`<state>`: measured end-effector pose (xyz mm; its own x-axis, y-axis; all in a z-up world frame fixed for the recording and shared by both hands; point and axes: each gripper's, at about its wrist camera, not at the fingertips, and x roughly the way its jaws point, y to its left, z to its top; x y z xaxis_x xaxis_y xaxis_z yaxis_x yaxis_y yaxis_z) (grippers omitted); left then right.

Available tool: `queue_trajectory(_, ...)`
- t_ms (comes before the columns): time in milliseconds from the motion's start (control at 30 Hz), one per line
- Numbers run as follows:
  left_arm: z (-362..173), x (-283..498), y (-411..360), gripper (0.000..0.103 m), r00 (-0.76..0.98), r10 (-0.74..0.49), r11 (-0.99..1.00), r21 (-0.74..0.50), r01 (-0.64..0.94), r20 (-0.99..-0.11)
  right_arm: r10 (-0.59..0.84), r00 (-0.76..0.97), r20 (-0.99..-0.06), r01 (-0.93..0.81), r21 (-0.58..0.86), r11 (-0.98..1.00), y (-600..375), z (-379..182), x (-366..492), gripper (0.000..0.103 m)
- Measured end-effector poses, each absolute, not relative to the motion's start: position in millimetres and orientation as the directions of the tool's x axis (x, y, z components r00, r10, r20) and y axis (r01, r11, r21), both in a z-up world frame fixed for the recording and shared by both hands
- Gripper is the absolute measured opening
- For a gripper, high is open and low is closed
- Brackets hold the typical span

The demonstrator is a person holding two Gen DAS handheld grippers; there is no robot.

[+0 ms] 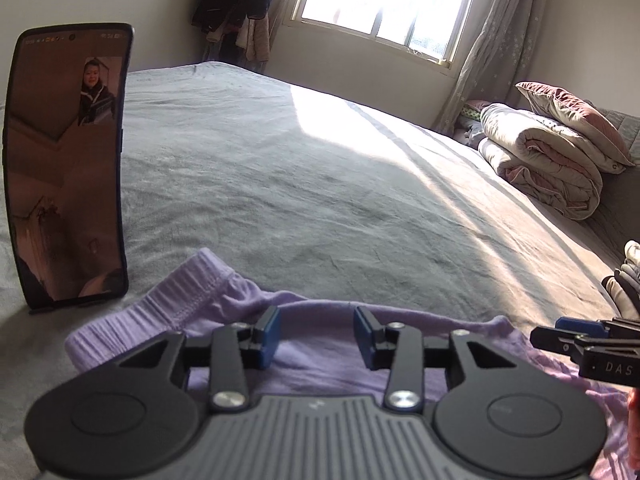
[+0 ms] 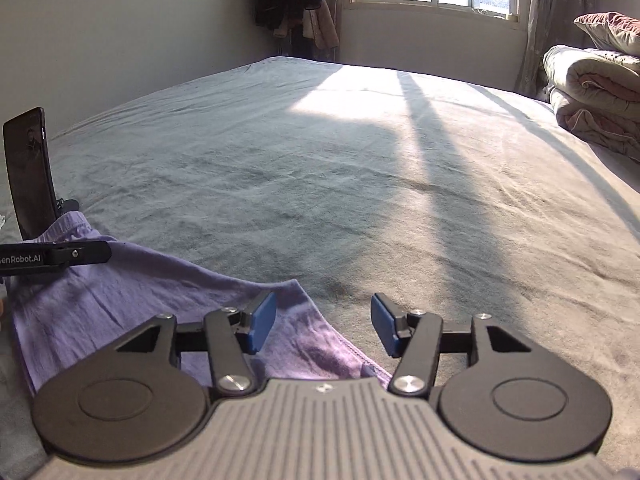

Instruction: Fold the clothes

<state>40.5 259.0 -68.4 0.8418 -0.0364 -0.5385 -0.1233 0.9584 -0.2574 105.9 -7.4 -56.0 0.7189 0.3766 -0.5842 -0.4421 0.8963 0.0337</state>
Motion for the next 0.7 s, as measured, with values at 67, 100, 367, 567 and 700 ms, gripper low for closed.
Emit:
queue_trajectory(67,-66.8,40.9,251.0,0.046,0.843,-0.050,0.959,-0.260,-0.108,-0.536,0.366,0.729,-0.578,-0.422,0.041,0.906,-23.6,-51.0,93.7,0.063)
queue_trajectory(100,-66.0,41.1,247.0,0.049,0.843,-0.057,0.960,-0.261,-0.101,-0.535,0.357,0.730,-0.583,-0.411,0.043,0.910,-33.4,-49.6,87.9,0.063)
queue_trajectory(367,-59.6,42.6,215.2,0.061,0.843,-0.113,0.961,-0.272,-0.041,-0.526,0.317,0.741,-0.592,-0.385,0.013,0.923,-94.1,-46.7,56.9,0.070)
queue_trajectory(567,-60.1,46.1,195.1,0.067,0.841,-0.153,0.957,-0.289,-0.005,-0.519,0.367,0.755,-0.544,-0.391,0.076,0.917,-115.3,-61.8,46.9,0.073)
queue_trajectory(700,-75.1,51.7,189.7,0.073,0.833,-0.139,0.959,-0.283,-0.023,-0.536,0.396,0.750,-0.530,-0.400,0.113,0.909,-122.7,-74.8,43.6,0.075)
